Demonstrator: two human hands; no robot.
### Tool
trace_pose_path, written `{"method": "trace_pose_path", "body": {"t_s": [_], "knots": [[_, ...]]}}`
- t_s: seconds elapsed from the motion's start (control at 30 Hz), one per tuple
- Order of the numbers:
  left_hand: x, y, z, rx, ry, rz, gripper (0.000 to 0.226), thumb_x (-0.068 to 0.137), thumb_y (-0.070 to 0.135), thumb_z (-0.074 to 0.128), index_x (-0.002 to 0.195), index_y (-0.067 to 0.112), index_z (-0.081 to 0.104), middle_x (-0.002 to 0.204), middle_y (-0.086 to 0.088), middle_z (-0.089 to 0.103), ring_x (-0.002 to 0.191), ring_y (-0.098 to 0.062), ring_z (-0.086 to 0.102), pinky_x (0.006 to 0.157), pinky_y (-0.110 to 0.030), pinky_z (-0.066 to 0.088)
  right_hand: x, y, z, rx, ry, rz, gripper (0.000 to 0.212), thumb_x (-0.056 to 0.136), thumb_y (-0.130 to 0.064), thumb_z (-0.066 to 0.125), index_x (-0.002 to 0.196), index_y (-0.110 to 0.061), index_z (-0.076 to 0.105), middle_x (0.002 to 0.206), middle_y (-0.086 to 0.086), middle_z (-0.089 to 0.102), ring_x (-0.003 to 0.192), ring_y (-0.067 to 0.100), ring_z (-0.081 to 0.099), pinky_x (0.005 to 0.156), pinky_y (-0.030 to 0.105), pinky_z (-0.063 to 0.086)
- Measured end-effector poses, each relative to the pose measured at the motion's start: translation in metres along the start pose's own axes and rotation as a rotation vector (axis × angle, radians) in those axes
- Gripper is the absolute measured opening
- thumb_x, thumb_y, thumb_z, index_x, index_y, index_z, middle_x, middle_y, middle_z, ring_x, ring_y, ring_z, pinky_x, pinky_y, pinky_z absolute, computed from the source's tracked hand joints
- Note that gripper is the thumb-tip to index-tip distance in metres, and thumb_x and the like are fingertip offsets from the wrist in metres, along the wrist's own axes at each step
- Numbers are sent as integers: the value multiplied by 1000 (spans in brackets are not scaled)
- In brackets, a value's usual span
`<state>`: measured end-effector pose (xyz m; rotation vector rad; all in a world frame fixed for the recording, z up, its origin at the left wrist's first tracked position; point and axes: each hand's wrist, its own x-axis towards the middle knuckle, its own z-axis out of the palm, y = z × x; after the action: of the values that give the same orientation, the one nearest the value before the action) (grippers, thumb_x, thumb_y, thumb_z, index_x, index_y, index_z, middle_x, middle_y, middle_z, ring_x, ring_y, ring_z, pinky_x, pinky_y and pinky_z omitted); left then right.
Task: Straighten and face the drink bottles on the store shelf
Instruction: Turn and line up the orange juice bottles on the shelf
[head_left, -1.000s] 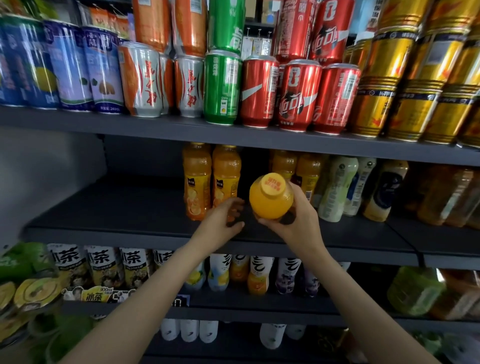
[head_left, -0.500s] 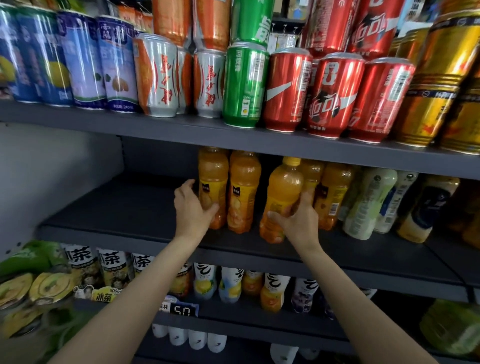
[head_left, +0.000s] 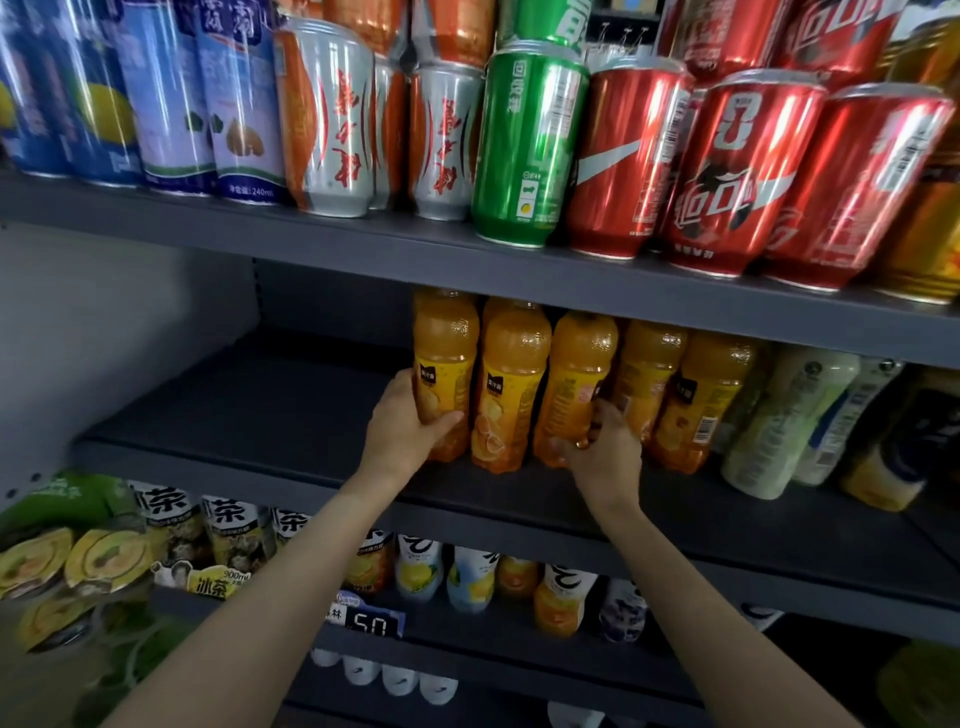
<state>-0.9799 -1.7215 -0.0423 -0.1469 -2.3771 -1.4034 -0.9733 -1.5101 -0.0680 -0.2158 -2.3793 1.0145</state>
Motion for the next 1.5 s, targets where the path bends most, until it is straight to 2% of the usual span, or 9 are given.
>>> {"method": "trace_pose_path", "body": {"t_s": [0.27,0.4,0.63,0.7,0.77,1.0,1.1,1.27,1.5], "knots": [[1,-5,3,5,6,18,61,79,22,73,131,9,43,123,-9,55,116,-23,51,89,-28,38,55,-23,34,-27,73,182,47,88,-5,59,132,-1,44,126,19,56,116,35,54,92,42,45],[1,-7,4,-7,19,17,60,79,19,74,130,10,44,122,-9,55,115,-24,52,90,-30,40,73,-22,37,15,-30,204,50,88,-4,60,134,-3,39,126,20,56,115,34,55,90,39,47],[-3,-5,5,-16,18,40,60,80,21,72,132,9,43,123,-9,54,116,-23,50,90,-28,38,25,-27,-11,262,-150,32,44,88,-18,66,126,-1,52,118,6,61,113,19,58,81,8,41],[-4,-4,5,-27,25,37,60,80,21,72,132,10,44,122,-9,55,115,-22,51,91,-28,39,2,-36,-11,368,-331,16,57,83,-25,71,131,-4,48,125,4,57,117,16,54,93,17,44],[-5,-4,5,-28,22,29,60,80,22,72,132,10,44,123,-8,55,115,-22,51,93,-30,40,-8,-44,0,286,-390,-35,67,77,-26,77,132,-6,45,126,4,56,117,16,53,95,22,43],[-3,-3,2,17,5,12,60,79,23,73,130,8,44,122,-11,56,114,-26,53,93,-34,42,-13,-36,16,131,-158,-25,63,72,-28,81,121,-5,50,117,12,61,109,26,59,91,39,49],[-4,-1,2,14,7,10,61,80,23,73,131,9,44,123,-11,56,115,-26,52,95,-34,42,-4,-28,10,94,-53,23,61,74,-26,80,122,-4,48,116,13,62,108,27,60,89,38,50],[-4,5,-6,-40,-81,-9,63,80,21,72,134,11,43,127,-8,57,118,-21,52,92,-23,37,18,-25,15,84,-38,100,52,81,-13,73,121,-3,42,119,17,58,114,32,56,91,38,47],[-5,1,-13,-11,-199,-1,68,82,17,70,141,14,35,135,-4,50,124,-16,46,90,-14,30,35,-18,31,-30,24,109,58,80,-19,74,129,-2,48,126,15,56,119,31,53,96,40,45]]}}
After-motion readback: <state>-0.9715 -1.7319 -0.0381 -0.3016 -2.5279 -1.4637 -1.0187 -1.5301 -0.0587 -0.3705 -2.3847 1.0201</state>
